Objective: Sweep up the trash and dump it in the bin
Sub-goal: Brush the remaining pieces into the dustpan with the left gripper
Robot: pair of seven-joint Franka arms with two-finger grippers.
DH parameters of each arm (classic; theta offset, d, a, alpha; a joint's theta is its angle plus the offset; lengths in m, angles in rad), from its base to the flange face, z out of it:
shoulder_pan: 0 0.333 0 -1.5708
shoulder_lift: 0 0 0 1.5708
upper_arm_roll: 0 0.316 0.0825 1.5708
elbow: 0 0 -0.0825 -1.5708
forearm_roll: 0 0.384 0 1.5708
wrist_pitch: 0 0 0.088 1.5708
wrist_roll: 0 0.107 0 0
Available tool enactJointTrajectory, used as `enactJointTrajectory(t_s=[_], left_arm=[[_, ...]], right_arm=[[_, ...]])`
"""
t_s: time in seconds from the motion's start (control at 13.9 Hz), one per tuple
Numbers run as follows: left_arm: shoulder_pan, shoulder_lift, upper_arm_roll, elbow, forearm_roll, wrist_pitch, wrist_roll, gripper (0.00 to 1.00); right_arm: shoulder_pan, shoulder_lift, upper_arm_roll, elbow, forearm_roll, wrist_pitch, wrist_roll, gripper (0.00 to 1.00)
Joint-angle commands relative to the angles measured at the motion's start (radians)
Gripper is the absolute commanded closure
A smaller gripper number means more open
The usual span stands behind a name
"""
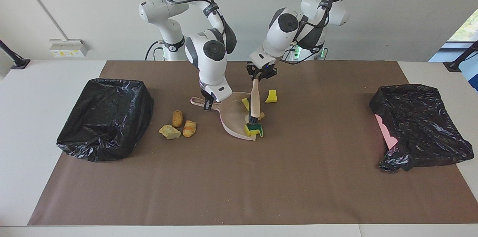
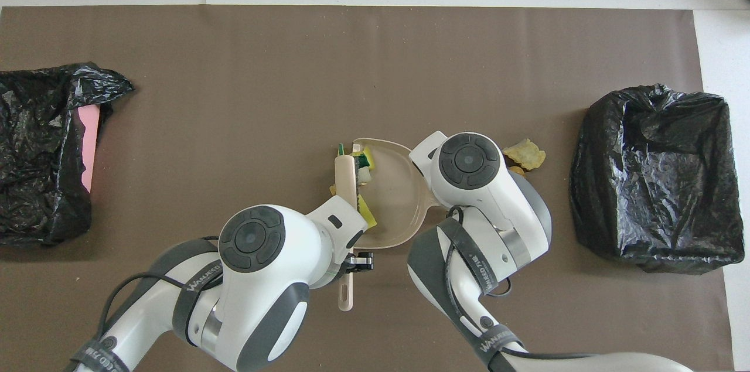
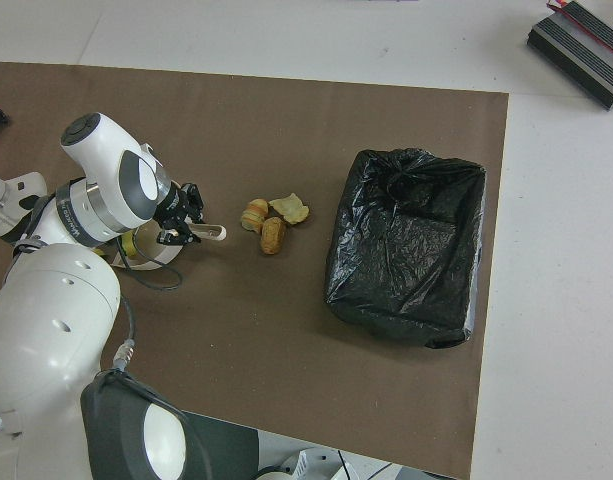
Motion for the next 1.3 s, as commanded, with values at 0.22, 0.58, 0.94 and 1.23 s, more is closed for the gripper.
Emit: enactJointTrajectory(t_s=[0.22,0.58,0.94,1.23], left_arm=[[0.078,-0.104,0.008,-0.002,-0.012,-0.327,-0.156,1.00],[0.059,-0.199,-0.046,-0.183,0.000,-0.295,-0.401,1.00],[0.004,-0.182,-0.075,-0.292,0.000,-0.107,-0.638,1.00],[0.006,-0.075,-0.075,-0.269,-0.002,0.128,-0.609,1.00]], right_arm=[[0.001,0.000,0.006,-0.018,-0.010,0.027,0.010,1.00],[-0.001,0.000,0.006,-0.018,-0.010,0.028,0.007,1.00],[-0.002,0.001,0.006,-0.018,-0.010,0.028,0.005,1.00],[-0.002,0.001,0.006,-0.018,-0.010,0.028,0.004,1.00]])
